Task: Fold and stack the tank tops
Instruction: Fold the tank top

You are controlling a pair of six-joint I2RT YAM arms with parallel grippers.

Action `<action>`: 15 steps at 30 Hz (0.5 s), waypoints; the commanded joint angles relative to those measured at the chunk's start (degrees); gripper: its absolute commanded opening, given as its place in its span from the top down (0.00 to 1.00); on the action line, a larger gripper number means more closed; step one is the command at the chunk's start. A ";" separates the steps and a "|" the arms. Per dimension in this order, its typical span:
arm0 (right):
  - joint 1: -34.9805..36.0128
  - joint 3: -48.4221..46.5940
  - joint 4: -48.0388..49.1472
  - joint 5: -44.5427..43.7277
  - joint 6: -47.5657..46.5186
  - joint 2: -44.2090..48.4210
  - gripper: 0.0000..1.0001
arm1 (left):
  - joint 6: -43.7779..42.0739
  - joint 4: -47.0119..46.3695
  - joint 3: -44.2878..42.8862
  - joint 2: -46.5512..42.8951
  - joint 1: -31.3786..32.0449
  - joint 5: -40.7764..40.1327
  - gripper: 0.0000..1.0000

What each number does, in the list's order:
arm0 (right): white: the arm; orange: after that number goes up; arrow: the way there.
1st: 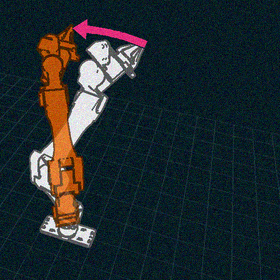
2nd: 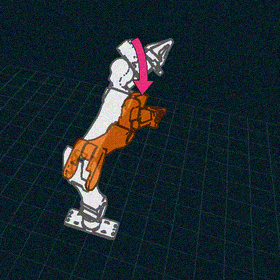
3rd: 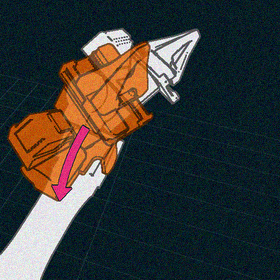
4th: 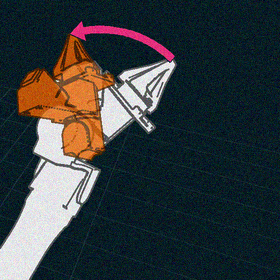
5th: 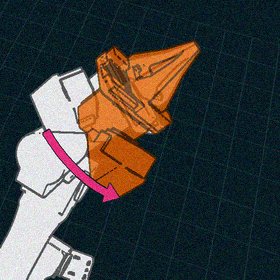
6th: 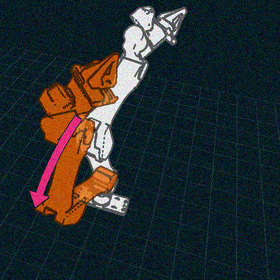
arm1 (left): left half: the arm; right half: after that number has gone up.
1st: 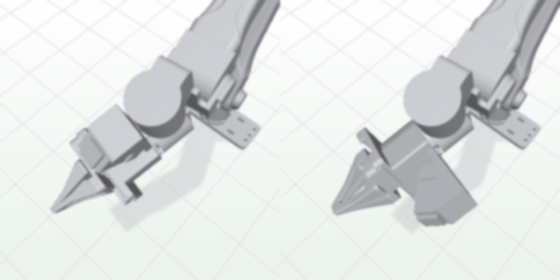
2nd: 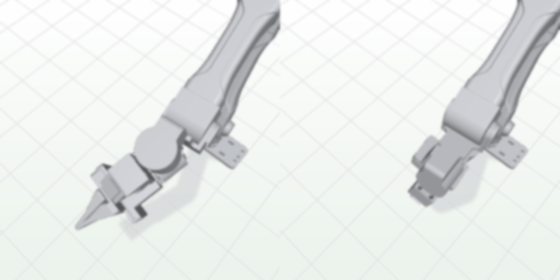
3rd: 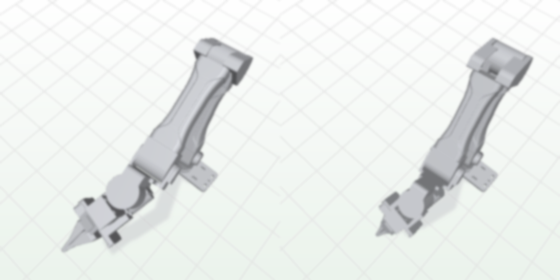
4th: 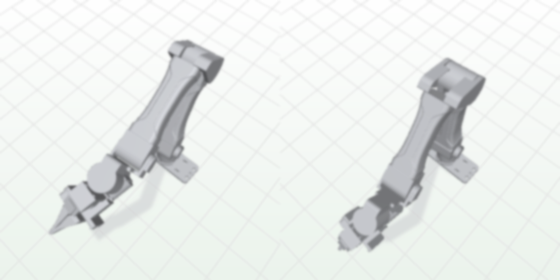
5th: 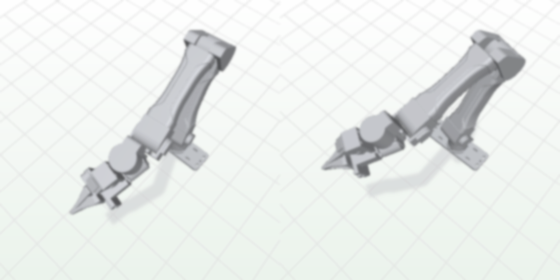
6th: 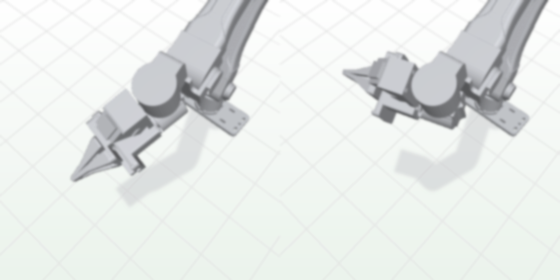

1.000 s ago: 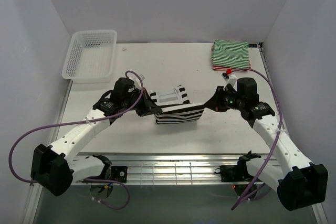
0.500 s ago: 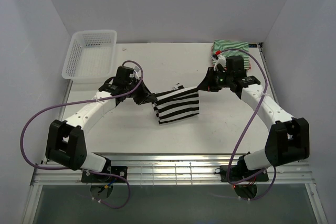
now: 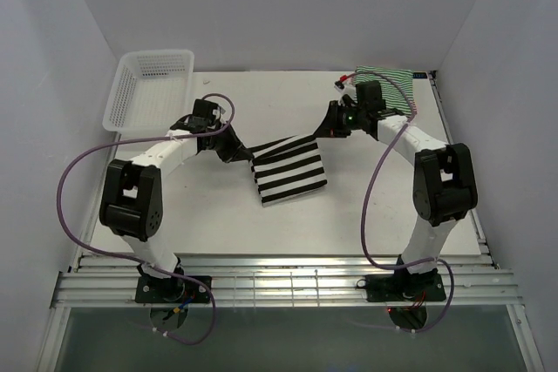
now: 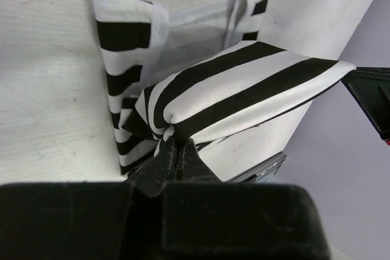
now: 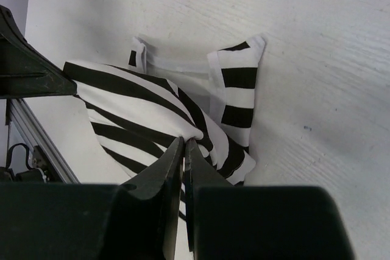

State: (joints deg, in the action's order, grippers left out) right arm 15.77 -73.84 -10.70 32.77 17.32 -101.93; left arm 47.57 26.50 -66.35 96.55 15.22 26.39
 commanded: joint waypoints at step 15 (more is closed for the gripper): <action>-0.65 -8.86 8.15 -0.25 -2.03 -13.66 0.58 | -3.89 -1.63 -11.79 14.19 -3.45 -1.69 0.29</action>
State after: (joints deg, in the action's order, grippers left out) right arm 15.53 -79.72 -4.34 32.67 17.17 -117.73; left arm 44.93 25.23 -75.33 112.62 12.21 25.63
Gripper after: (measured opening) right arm 0.387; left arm 0.668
